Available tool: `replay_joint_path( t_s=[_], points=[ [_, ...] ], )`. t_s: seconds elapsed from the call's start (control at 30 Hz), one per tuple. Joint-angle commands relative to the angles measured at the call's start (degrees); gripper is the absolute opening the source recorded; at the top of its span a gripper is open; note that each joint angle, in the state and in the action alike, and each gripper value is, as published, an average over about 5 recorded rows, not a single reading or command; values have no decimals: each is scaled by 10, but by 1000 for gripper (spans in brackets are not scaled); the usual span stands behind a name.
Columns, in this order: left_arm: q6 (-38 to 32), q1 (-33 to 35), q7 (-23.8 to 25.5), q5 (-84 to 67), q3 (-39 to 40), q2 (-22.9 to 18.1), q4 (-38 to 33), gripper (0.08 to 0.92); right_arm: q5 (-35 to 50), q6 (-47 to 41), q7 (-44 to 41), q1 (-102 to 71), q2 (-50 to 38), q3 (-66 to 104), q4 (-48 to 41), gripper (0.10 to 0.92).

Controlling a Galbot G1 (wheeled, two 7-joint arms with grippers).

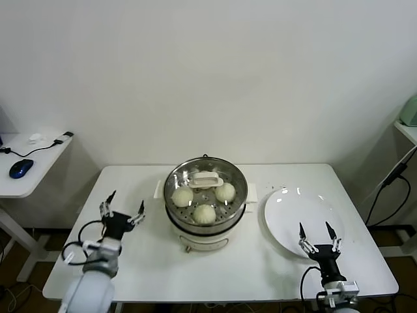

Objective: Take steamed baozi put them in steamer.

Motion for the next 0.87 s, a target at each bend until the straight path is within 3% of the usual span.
replay_joint_path(
  t_s=[0.03,0.17,0.37,0.87],
  points=[
    [-187,35,-23,-278,-137,18,-51,823,42,-10,-1,4,-5,1,-6,823],
    [-257,67,-2,-321,-132,38,37,823,45,-14,-4,6,-9,-1,-9,823],
    [-322,78,14,-284,-83,15,121,823,44,-15,-4,9,-9,-5,-11,823],
    [-319,71,16,-258,-59,-9,142,823,41,-9,-4,5,-2,-9,-11,823]
  ],
)
